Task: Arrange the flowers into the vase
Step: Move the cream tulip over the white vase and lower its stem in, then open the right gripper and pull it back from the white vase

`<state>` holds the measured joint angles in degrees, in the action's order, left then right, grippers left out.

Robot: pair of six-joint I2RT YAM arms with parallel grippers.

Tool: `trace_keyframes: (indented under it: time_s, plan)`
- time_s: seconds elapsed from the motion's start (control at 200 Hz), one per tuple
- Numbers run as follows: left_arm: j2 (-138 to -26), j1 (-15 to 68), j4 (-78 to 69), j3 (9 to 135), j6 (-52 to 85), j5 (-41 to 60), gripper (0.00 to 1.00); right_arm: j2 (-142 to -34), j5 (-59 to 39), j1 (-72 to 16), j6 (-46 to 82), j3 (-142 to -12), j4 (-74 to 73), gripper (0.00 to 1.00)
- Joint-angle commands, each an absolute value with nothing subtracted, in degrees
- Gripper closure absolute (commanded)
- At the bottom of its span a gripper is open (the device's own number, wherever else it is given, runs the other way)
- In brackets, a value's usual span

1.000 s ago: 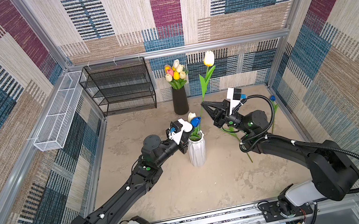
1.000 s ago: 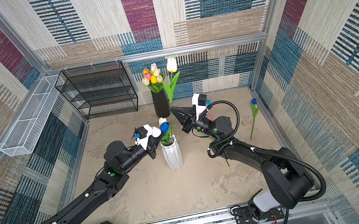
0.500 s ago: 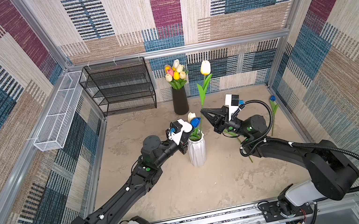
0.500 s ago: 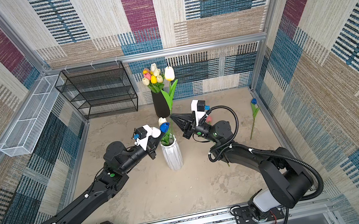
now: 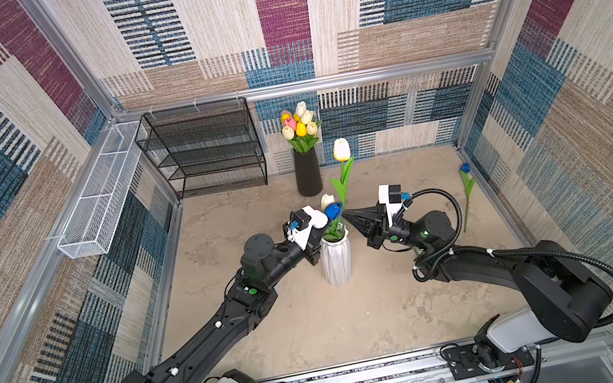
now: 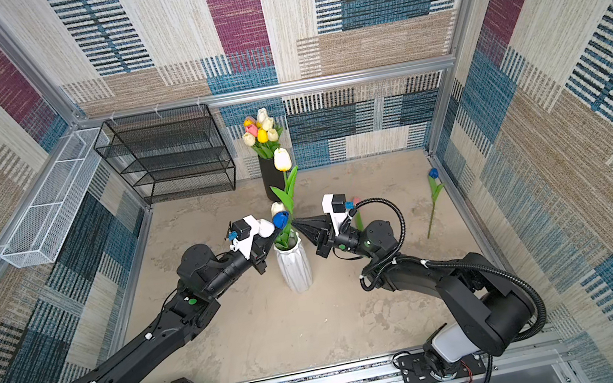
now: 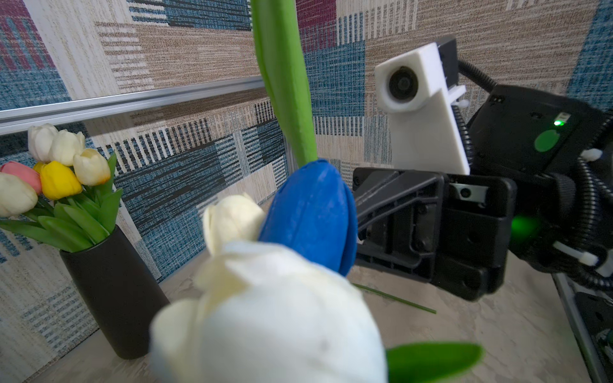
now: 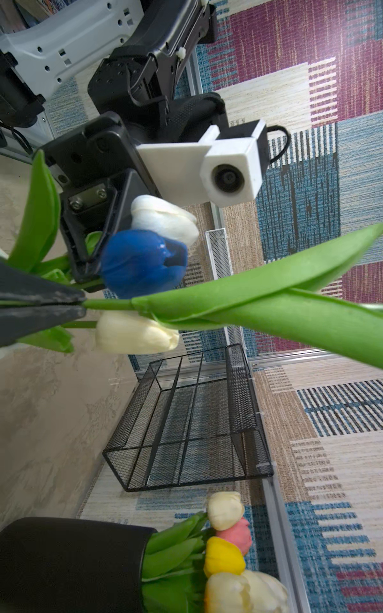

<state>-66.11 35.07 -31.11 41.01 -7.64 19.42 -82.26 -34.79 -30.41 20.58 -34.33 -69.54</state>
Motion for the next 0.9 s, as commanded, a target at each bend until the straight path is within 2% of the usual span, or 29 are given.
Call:
trace_keyframes:
  time_s: [0.0,0.11,0.21,0.295,0.481,0.651,0.741,0.806,0.896]
  plan:
    - [-66.2,35.1,-33.3,40.7,-9.0,18.1,0.91,-80.6,-31.3,-30.6,17.6,-34.1,-65.4,0.78]
    - [-66.3,35.1,-33.8,40.4,-8.9,18.0,0.91,-78.2,-27.5,-30.6,16.2,-34.4,-59.3,0.63]
    - [-66.5,35.1,-34.0,40.3,-8.8,17.9,0.91,-75.6,-24.8,-30.6,14.5,-35.5,-52.6,0.58]
    - [-66.6,35.1,-34.3,40.1,-8.9,17.7,0.91,-72.6,-22.5,-30.5,13.8,-35.6,-48.2,0.47]
    - [-66.8,35.1,-34.5,39.7,-9.0,17.7,0.91,-66.8,-19.2,-30.6,11.1,-37.1,-36.8,0.33]
    - [-66.7,35.1,-34.4,39.7,-9.2,17.4,0.91,-60.1,-16.4,-30.6,8.1,-38.6,-29.5,0.28]
    - [-66.5,35.1,-34.5,39.6,-9.1,17.6,0.91,-57.7,-9.3,-29.8,7.9,-42.0,-23.1,0.26]
    - [-66.6,35.1,-34.5,39.6,-9.1,17.6,0.91,-59.8,-5.9,-26.0,10.2,-46.3,-15.0,0.27]
    - [-66.6,35.1,-34.5,39.5,-9.0,17.8,0.91,-68.1,-7.8,-17.4,14.6,-54.0,-0.5,0.3]
